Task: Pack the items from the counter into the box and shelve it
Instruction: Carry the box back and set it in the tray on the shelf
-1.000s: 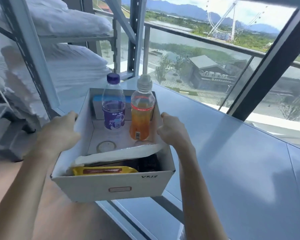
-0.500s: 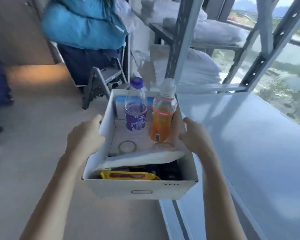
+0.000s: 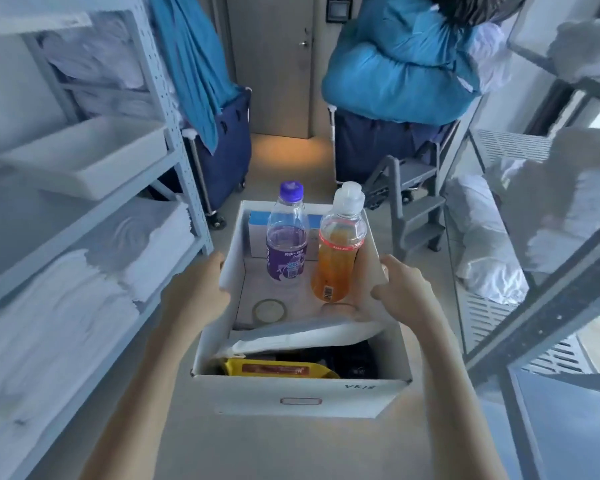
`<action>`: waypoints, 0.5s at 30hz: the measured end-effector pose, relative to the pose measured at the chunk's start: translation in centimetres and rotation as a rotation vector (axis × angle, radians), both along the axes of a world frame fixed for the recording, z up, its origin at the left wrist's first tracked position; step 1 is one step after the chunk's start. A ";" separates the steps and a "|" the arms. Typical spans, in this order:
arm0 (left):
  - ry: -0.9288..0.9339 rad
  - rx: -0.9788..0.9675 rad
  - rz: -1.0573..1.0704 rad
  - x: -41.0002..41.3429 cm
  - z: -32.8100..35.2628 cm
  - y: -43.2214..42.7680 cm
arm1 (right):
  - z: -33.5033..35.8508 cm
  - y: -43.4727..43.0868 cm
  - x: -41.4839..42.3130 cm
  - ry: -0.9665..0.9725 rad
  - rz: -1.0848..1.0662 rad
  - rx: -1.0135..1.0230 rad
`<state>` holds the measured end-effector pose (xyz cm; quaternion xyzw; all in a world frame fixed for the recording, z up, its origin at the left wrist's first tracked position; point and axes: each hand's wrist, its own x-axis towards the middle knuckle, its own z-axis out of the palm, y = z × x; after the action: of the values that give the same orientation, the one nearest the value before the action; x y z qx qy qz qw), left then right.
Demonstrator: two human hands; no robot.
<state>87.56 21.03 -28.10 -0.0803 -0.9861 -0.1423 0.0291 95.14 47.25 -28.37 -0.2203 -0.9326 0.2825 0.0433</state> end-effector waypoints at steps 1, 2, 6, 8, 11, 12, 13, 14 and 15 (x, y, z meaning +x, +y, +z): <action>-0.011 -0.003 0.039 -0.6 -0.1 -1.7 | -0.2 -1.4 -1.5 -0.001 0.028 0.005; -0.018 -0.009 0.074 -1.2 -0.1 -3.3 | -0.3 -2.8 -3.0 -0.001 0.060 0.008; -0.005 -0.022 0.185 -2.9 -0.5 -8.9 | -0.9 -7.6 -8.4 -0.013 0.205 0.027; -0.006 -0.022 0.251 -3.6 -1.0 -11.2 | -1.2 -9.6 -10.8 -0.028 0.266 0.031; -0.024 -0.017 0.346 -4.5 -2.1 -13.8 | -1.8 -12.1 -14.6 -0.039 0.361 0.022; -0.036 -0.012 0.377 -4.9 -2.5 -14.4 | -2.0 -12.9 -15.8 -0.043 0.390 0.015; -0.047 -0.011 0.407 -5.3 -2.9 -15.0 | -2.2 -13.6 -17.1 -0.047 0.417 0.010; -0.056 -0.014 0.434 -5.9 -3.3 -15.6 | -2.5 -14.2 -18.4 -0.051 0.443 0.010; -0.064 -0.016 0.462 -6.7 -3.6 -16.1 | -2.7 -14.7 -19.6 -0.058 0.469 0.012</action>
<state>80.88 4.97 -31.69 0.1517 -0.9799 -0.1263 0.0290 75.49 32.57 -31.11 -0.0053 -0.9608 0.2730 -0.0490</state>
